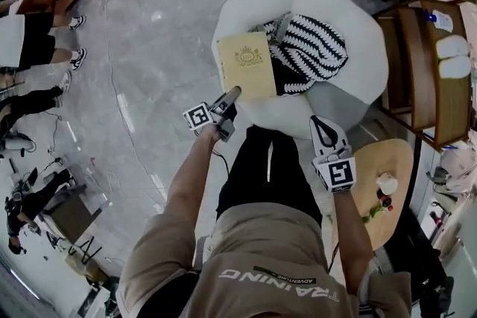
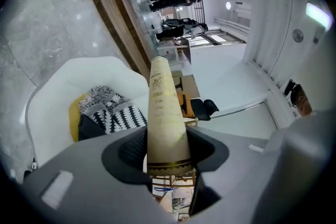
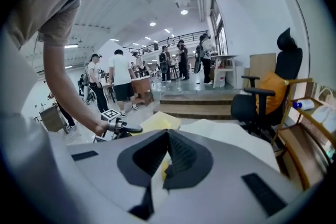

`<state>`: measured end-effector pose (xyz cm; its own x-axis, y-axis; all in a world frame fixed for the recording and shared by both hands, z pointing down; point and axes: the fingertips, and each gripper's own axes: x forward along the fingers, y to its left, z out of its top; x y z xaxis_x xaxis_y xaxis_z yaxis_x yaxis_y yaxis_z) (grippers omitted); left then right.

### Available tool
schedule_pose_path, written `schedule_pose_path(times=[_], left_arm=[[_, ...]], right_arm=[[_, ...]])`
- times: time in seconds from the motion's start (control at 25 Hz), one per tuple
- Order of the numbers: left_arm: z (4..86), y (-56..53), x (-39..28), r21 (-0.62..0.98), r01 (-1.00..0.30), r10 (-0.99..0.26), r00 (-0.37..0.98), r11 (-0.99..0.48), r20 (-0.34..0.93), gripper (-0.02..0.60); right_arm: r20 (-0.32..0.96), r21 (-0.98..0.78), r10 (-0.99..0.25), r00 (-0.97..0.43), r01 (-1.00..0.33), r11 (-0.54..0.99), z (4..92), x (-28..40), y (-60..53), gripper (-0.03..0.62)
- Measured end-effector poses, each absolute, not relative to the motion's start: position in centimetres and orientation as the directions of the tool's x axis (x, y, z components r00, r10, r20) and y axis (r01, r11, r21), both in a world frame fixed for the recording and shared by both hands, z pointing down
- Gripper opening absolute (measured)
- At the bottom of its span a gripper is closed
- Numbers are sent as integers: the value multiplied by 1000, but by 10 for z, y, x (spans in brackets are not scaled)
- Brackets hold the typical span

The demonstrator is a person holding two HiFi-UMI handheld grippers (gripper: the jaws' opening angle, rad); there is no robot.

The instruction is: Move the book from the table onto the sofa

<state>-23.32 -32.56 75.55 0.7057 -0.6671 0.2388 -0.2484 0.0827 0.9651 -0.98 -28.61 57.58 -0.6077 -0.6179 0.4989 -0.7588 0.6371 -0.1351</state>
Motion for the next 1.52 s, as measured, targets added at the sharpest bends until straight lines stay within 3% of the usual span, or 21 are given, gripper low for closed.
schedule_pose_path(times=[0.28,0.48,0.92,1.08,1.28,1.4,1.52], left_arm=[[903,-321,-247,940,-263,-709,621,215,336,209],[974,-322,-253,941,-237,-740,582,243,337,209],[1038,-301,-251,915,-226,-654,643,335,398,209],[1050,-294,-248,863,-361,-569,650,354,504,218],[1055,-279,-250,747,-576,-476,582,331,659,336],[1050,-272,-253,674,-697,-428,546,245,720,341],[1037,-266,-259,644,-734,-442,515,215,734,341]], right_arm=[[540,-267,-574,-616,-772,577,687,-26,-283,5],[563,-240,-554,-614,-762,601,760,-44,-301,5],[586,-266,-518,-623,-752,603,815,-80,-302,5],[606,-284,-494,-624,-750,598,822,-82,-289,5],[612,-315,-480,-629,-750,581,821,-77,-278,5],[607,-324,-488,-627,-756,569,818,-77,-277,5],[603,-325,-501,-620,-765,555,810,-74,-275,5]])
